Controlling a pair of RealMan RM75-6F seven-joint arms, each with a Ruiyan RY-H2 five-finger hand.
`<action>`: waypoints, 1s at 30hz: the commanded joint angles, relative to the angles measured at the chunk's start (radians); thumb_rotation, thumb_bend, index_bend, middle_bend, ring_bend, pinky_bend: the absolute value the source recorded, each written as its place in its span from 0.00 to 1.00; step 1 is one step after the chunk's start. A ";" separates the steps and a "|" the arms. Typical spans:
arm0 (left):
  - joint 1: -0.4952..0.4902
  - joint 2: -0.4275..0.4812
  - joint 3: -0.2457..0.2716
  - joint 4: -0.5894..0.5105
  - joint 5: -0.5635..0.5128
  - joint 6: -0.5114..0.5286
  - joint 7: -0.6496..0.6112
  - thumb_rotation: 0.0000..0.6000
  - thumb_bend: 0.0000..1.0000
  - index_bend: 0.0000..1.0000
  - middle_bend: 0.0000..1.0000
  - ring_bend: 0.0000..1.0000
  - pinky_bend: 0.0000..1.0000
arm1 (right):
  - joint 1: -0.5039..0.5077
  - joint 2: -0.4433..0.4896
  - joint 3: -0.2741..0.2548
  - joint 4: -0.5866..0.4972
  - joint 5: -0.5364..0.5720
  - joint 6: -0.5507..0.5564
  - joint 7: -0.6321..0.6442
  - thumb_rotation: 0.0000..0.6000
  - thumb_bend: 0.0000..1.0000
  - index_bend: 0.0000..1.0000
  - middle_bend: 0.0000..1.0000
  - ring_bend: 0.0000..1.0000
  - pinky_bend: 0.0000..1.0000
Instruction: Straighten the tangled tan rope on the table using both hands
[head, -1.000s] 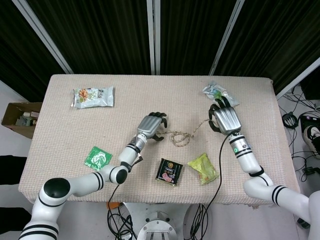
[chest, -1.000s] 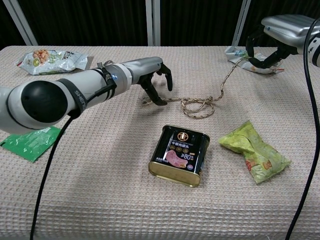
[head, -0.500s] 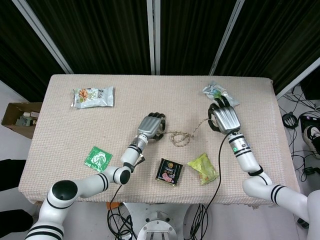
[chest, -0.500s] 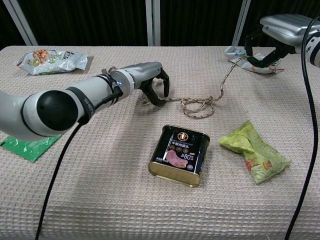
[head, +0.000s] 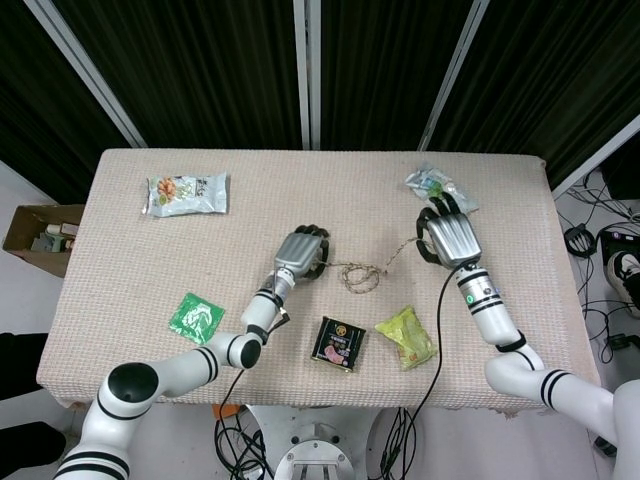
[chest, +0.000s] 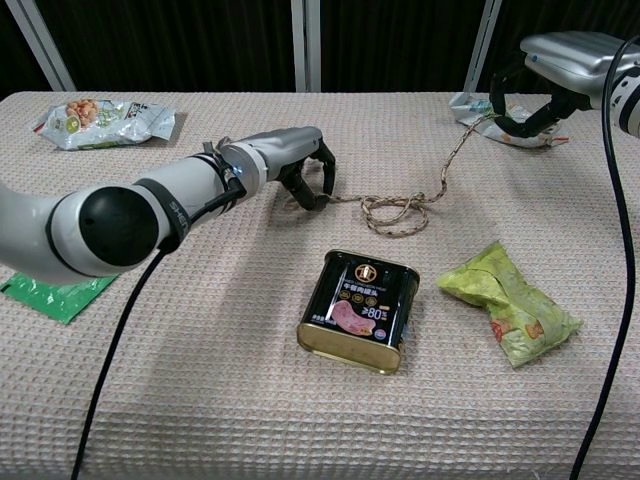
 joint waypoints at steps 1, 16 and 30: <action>0.000 -0.005 -0.002 0.008 0.002 0.003 -0.002 1.00 0.45 0.57 0.21 0.10 0.14 | -0.001 0.000 -0.001 0.001 -0.001 0.000 0.002 1.00 0.46 0.64 0.36 0.12 0.12; 0.124 0.118 0.036 -0.110 0.130 0.145 -0.098 1.00 0.51 0.65 0.26 0.11 0.14 | -0.047 0.092 -0.018 -0.048 0.004 0.014 0.003 1.00 0.47 0.65 0.37 0.12 0.12; 0.397 0.448 0.138 -0.311 0.154 0.268 -0.150 1.00 0.51 0.65 0.26 0.11 0.14 | -0.121 0.173 -0.036 -0.083 0.092 0.002 -0.026 1.00 0.48 0.66 0.37 0.12 0.12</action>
